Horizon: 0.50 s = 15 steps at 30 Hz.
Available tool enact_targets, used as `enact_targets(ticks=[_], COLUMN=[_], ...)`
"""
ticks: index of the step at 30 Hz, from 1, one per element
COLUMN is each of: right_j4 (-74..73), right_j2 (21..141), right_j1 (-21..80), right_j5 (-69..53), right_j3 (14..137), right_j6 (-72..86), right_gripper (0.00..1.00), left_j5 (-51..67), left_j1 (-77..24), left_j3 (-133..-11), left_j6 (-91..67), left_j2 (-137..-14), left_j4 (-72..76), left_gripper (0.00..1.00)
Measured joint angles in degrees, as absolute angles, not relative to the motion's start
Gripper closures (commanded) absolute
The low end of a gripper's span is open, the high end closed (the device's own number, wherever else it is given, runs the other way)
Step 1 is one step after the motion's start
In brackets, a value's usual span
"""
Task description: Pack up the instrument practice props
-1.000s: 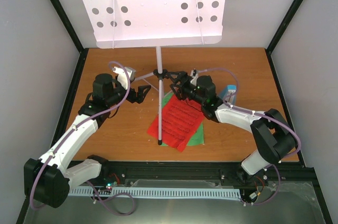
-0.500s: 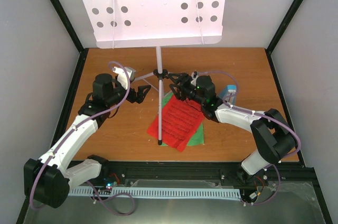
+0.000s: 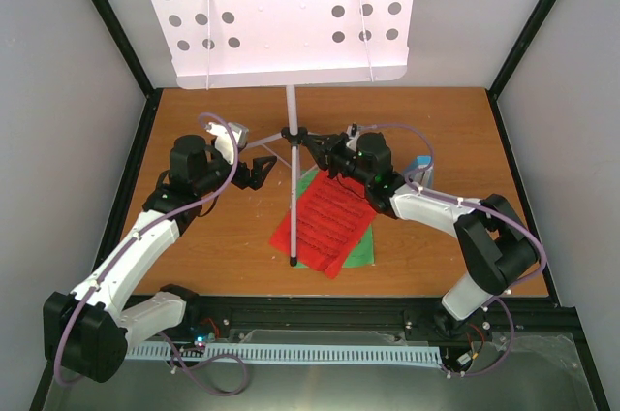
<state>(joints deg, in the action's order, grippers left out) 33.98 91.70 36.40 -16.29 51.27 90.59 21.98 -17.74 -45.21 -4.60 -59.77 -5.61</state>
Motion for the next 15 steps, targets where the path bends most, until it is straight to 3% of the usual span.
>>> enact_targets(ticks=[3,7,15], right_j4=[34.24,34.3,34.85], right_j2=[91.72,91.72,91.72], right_j1=[36.38,36.38,36.38], right_j5=[-16.34,-16.34,-16.58], right_j3=[51.29,51.29,51.29], right_j6=[90.21,89.8,85.76], right_gripper=[0.9,0.82,0.97], left_j5=[21.98,22.0,22.0], left_j1=[-17.74,-17.74,-17.74], left_j3=[-45.21,-45.21,-45.21], left_j6=[-4.54,-4.51,-4.49], left_j2=[-59.77,-59.77,-59.77], left_j4=[-5.61,-5.61,-5.61], left_gripper=[0.01,0.01,0.01])
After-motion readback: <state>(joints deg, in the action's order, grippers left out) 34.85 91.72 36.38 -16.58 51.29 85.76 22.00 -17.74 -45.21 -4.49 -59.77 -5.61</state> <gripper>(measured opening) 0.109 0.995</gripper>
